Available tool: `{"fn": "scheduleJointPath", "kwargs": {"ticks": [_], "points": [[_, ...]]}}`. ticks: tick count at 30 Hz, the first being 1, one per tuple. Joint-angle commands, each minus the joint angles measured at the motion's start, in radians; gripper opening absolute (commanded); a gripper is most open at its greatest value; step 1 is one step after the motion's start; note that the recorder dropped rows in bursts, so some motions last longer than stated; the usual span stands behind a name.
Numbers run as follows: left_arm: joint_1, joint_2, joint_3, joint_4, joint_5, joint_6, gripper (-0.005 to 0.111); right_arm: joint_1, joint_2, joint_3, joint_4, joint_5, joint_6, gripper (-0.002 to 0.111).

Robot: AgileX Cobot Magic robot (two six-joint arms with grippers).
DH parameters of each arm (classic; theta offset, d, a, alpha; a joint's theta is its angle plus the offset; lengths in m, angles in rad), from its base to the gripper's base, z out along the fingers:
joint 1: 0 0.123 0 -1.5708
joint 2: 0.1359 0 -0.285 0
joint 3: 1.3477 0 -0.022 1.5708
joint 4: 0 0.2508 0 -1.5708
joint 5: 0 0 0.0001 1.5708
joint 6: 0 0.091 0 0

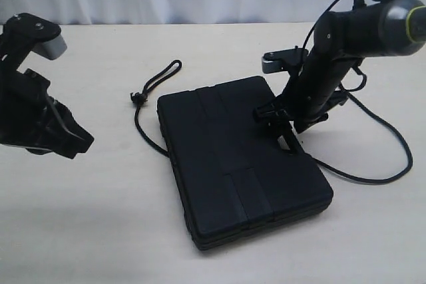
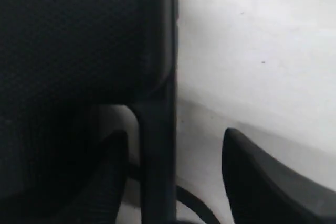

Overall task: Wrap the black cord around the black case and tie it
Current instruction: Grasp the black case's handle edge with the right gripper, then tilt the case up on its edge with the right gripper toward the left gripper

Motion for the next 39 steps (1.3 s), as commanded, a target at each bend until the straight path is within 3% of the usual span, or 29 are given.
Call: {"fn": "scheduleJointPath", "kwargs": {"ticks": [1,4,11,23,25,30,33,39], "points": [[-0.003,0.028,0.004,-0.075,-0.03,0.026,0.034,0.0,0.002,0.002,0.057,-0.006,-0.085,0.044],[-0.003,0.039,0.004,-0.085,-0.068,0.026,0.035,0.0,-0.016,0.002,0.048,-0.004,-0.069,0.005],[-0.003,0.041,0.004,-0.085,-0.133,0.026,0.035,0.0,-0.146,0.002,0.058,-0.006,-0.002,0.005],[-0.003,0.041,0.004,-0.096,-0.186,0.031,0.035,0.004,-0.413,0.001,0.237,-0.029,0.001,0.004],[-0.003,0.041,0.004,-0.153,-0.213,0.093,0.035,0.015,-0.437,0.001,0.218,-0.029,0.001,0.004],[-0.003,0.047,0.004,-0.525,-0.226,0.443,0.035,0.074,-0.457,0.001,0.206,-0.032,0.001,0.004],[-0.003,0.069,0.004,-0.634,-0.224,0.548,0.035,0.125,-0.457,0.001,0.087,-0.048,0.057,0.004],[-0.003,0.143,0.004,-0.653,-0.237,0.6,0.035,0.244,-0.453,-0.01,-0.328,-0.051,0.292,0.004]]}}
